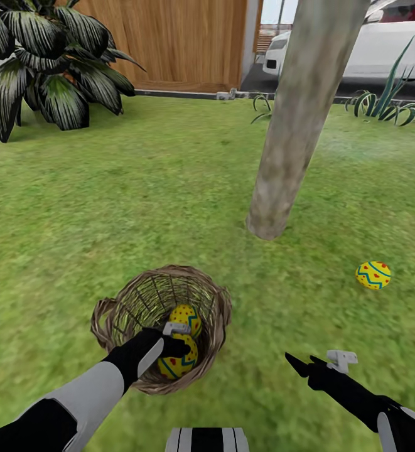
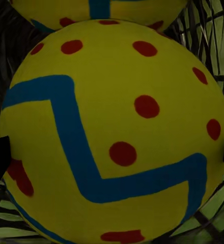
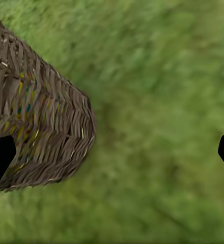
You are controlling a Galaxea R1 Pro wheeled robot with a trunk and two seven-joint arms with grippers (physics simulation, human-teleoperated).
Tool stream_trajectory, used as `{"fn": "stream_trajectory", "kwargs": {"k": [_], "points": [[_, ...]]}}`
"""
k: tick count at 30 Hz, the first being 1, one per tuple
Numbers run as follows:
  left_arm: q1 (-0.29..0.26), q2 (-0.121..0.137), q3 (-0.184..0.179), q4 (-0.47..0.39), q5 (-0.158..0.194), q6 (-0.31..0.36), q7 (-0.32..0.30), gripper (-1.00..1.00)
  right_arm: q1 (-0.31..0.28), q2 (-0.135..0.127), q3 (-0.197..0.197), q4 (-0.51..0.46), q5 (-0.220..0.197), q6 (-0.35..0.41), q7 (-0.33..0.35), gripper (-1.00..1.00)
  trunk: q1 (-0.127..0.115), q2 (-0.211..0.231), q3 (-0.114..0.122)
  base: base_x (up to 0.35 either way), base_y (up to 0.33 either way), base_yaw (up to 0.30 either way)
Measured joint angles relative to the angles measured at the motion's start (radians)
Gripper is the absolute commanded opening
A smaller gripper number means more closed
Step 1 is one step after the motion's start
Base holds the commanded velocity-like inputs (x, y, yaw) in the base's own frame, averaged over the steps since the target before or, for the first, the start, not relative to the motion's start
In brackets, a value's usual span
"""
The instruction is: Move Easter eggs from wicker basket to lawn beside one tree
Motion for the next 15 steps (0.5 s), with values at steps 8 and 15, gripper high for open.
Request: {"fn": "stream_trajectory", "kwargs": {"k": [8,15], "points": [[0.000,0.000,-0.001,0.000,-0.001,0.012,-0.002,-1.00,0.000,0.000,0.000,0.000,0.000,0.001,0.000,1.00,-0.002,0.001,0.019,0.000,0.000,0.000],[0.000,-0.002,-0.003,0.000,-0.002,0.015,-0.001,-1.00,0.000,0.000,0.000,0.000,0.001,0.001,0.000,1.00,-0.004,0.002,0.035,0.000,0.000,0.000]]}}
